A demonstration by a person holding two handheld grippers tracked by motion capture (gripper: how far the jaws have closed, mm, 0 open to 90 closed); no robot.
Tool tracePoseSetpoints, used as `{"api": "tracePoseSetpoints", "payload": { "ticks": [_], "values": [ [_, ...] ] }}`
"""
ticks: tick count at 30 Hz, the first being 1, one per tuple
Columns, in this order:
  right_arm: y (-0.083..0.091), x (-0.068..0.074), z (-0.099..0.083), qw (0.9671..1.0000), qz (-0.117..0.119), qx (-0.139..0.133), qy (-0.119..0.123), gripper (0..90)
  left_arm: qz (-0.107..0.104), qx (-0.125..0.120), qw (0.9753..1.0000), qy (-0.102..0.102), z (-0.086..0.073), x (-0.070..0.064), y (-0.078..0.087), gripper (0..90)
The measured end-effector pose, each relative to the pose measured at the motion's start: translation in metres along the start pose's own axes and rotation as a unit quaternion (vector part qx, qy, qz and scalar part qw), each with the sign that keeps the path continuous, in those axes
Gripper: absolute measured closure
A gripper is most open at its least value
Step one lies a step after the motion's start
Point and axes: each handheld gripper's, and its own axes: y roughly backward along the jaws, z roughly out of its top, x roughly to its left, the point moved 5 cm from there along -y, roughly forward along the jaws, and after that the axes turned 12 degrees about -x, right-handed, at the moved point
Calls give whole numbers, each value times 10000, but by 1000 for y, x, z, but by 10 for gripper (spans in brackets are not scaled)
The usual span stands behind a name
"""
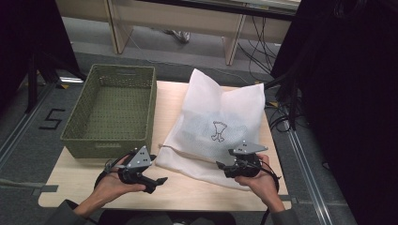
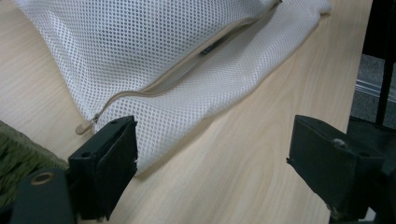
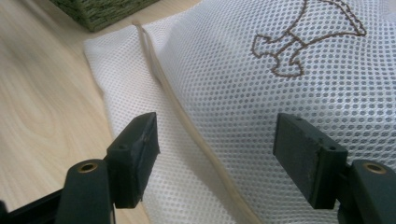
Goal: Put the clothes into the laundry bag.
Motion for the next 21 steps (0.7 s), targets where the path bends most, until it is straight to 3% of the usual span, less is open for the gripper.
{"api": "tracePoseSetpoints", "payload": {
  "ticks": [1, 2, 7, 8, 12, 13, 14, 15, 16, 18, 21],
  "values": [
    [0, 1, 0, 9999, 49, -32, 86, 317, 17, -82, 9999, 65, 0, -2, 0, 150],
    [1, 3, 0, 10000, 45, -26, 50, 316, -24, -72, 10000, -55, -1, -2, 3, 151],
    [4, 12, -7, 10000, 3, 37, 51, 312, -49, -167, 9998, -73, -1, -6, 8, 156],
    [4, 12, -8, 9999, 31, 3, 131, 311, -39, -112, 9999, -107, -2, -6, 10, 157],
    [9, 16, -12, 10000, 65, 36, 4, 307, 6, -77, 9999, -117, -7, -7, 19, 156],
    [10, 17, -14, 10000, 93, 25, -2, 305, -31, 36, 9998, -196, -9, -6, 22, 157],
    [12, 17, -15, 10000, 71, 45, 4, 304, 4, -6, 9998, -223, -10, -6, 24, 157],
    [14, 18, -17, 10000, 42, 40, -10, 303, 45, -29, 9999, -102, -12, -8, 27, 157],
    [16, 19, -19, 10000, 29, 36, 55, 302, 46, 55, 9997, -226, -13, -6, 31, 156],
    [18, 21, -22, 9999, 108, 69, 20, 300, 111, -41, 9999, -108, -15, -8, 35, 157],
    [23, 24, -28, 9999, 32, 99, 7, 298, 150, 1, 9998, -134, -19, -9, 41, 156]
  ]
}}
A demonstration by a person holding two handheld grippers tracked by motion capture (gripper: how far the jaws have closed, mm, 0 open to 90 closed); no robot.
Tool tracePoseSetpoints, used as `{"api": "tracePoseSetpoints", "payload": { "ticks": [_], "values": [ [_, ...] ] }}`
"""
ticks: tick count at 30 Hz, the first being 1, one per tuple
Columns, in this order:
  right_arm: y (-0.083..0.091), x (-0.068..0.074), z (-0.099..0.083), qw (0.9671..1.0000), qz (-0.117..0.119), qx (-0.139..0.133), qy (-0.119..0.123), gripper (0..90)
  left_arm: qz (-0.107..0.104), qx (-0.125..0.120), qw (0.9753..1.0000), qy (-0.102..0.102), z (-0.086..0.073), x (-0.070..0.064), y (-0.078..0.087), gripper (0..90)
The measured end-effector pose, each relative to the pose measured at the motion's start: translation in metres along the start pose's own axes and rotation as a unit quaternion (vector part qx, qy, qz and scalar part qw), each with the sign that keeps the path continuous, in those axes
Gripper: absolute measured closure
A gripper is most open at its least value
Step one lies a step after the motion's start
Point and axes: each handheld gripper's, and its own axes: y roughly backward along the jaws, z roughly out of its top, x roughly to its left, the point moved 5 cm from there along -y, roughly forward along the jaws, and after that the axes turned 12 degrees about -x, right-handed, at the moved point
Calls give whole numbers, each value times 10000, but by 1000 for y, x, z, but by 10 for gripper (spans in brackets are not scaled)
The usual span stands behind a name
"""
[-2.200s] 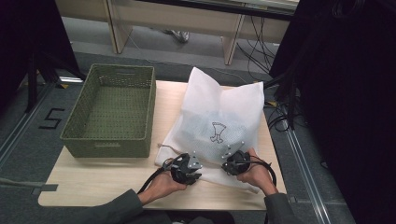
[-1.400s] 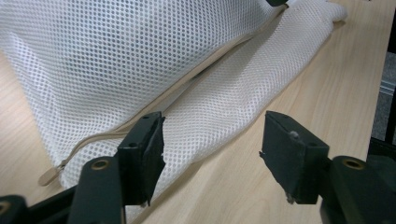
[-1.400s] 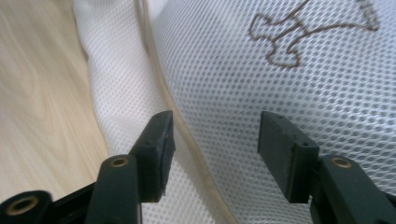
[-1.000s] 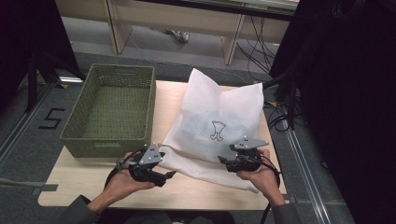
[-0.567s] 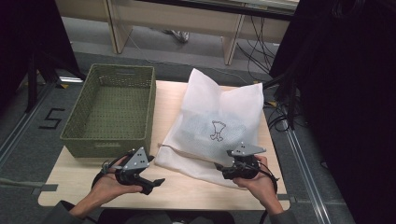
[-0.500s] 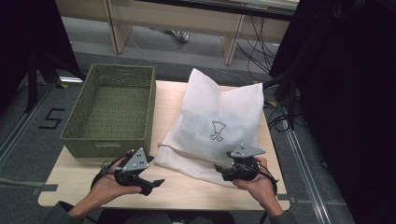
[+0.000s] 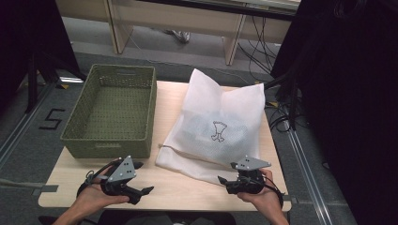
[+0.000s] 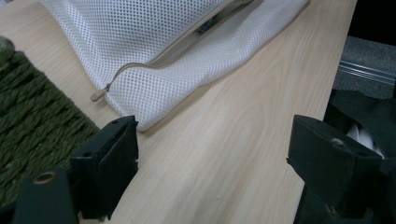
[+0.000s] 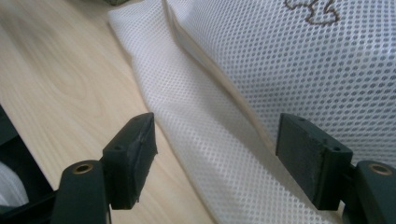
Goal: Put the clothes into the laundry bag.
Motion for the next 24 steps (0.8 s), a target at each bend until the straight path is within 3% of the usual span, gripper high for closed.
{"api": "tracePoseSetpoints", "payload": {
  "ticks": [6, 9, 10, 11, 15, 24],
  "values": [
    [7, 10, -8, 10000, 21, 47, 3, 293, -15, 315, 9993, -182, -13, -4, 3, 154],
    [10, 13, -11, 9998, 17, 42, 173, 290, -17, 247, 9995, -202, -10, -4, 3, 154],
    [11, 15, -13, 9999, 21, 110, 95, 290, -42, 212, 9996, -166, -10, -4, 2, 154],
    [10, 14, -15, 9997, 40, 128, 209, 290, -70, 234, 9996, -162, -9, -5, 3, 154],
    [8, 15, -18, 9996, 29, 262, 139, 288, -49, 284, 9994, -211, -10, -5, 1, 154],
    [7, 12, -18, 9995, -29, 228, 205, 288, -46, 299, 9993, -214, -9, -5, -2, 154]
  ]
}}
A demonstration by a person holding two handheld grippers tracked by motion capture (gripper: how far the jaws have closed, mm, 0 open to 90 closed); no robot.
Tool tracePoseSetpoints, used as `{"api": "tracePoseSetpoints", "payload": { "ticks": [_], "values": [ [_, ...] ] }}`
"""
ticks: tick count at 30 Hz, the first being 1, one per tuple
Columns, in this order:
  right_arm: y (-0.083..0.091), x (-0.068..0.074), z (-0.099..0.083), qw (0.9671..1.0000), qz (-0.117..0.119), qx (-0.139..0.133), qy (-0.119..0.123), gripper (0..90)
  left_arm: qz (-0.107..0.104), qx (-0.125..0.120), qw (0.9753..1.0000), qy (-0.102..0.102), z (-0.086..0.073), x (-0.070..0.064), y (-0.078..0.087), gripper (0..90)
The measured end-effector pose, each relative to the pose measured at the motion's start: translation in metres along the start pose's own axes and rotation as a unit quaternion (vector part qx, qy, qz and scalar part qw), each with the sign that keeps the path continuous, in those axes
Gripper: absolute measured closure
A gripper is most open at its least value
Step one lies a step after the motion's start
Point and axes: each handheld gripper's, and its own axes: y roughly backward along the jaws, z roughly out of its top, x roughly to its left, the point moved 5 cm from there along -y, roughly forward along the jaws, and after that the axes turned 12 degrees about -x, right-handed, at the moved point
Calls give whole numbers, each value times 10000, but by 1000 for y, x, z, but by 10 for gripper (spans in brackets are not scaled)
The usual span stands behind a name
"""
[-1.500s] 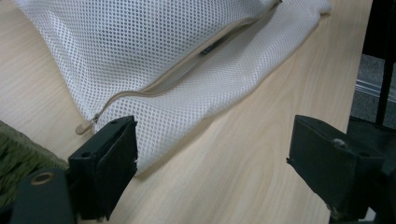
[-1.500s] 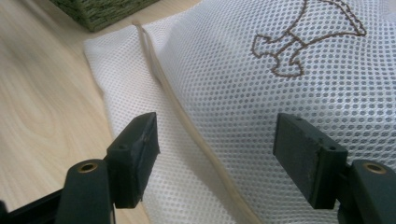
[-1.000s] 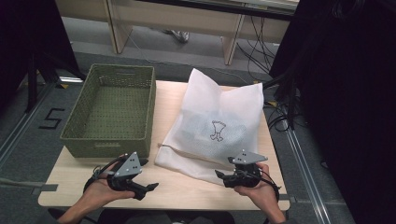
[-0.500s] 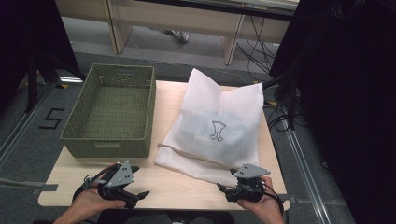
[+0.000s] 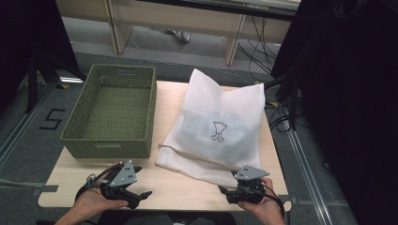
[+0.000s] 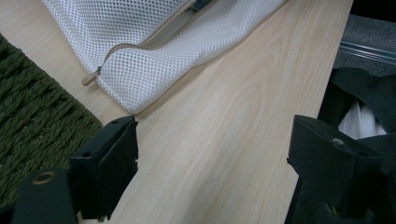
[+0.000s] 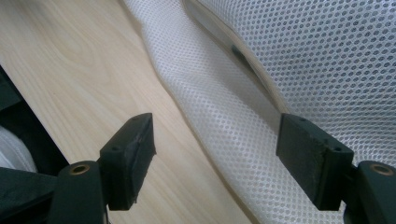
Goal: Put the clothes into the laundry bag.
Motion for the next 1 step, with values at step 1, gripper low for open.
{"api": "tracePoseSetpoints", "payload": {
  "ticks": [1],
  "values": [
    [0, 0, 0, 10000, 14, 7, -14, 289, -10, 8, 10000, -4, 0, 0, 0, 154]
  ]
}}
